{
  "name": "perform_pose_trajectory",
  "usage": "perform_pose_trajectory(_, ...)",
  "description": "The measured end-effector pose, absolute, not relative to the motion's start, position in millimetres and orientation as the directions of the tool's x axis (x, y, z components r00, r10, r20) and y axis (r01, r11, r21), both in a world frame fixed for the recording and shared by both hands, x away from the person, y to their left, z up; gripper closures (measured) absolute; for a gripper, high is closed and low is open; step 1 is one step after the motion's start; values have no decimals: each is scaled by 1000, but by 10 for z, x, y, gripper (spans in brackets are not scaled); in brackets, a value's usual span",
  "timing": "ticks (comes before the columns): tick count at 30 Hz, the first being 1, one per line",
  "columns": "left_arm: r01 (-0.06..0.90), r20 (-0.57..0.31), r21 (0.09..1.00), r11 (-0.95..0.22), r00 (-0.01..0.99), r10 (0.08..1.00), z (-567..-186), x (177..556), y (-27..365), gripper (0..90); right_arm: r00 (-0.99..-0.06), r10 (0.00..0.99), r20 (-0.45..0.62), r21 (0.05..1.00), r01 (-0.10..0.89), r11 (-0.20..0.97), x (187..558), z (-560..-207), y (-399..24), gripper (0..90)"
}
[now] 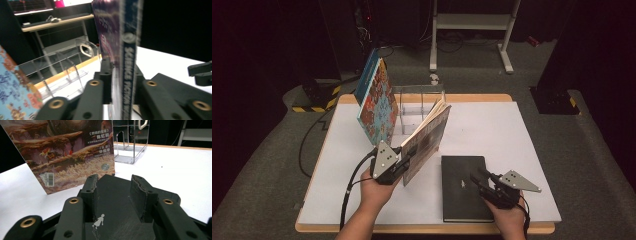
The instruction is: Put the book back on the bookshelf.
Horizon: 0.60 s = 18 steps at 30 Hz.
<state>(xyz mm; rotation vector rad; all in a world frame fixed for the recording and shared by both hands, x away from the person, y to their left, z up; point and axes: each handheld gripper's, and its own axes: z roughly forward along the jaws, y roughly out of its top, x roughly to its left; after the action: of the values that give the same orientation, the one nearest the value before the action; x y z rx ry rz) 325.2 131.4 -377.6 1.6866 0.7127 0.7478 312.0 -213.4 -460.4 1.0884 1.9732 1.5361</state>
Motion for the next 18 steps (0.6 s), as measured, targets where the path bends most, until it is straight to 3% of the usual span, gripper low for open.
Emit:
perform_pose_trajectory(6, 103, 115, 970, -220, 603, 789, -3715, 3349, 1249, 721, -614, 776, 143, 941, 328, 86, 3128, -4611, -2131, 578)
perform_pose_trajectory(9, 113, 101, 971, -209, 601, 793, -3679, 3396, 1223, 819, -614, 775, 146, 940, 329, 84, 3126, -4611, -2136, 577)
perform_pose_trajectory(15, 142, 67, 973, -181, 579, 813, -3633, 3488, 1270, 836, -615, 774, 152, 941, 329, 76, 3129, -4608, -2159, 577)
perform_pose_trajectory(18, 174, 6, 977, -125, 559, 829, -3596, 3557, 1356, 838, -615, 773, 157, 941, 330, 71, 3135, -4611, -2165, 577)
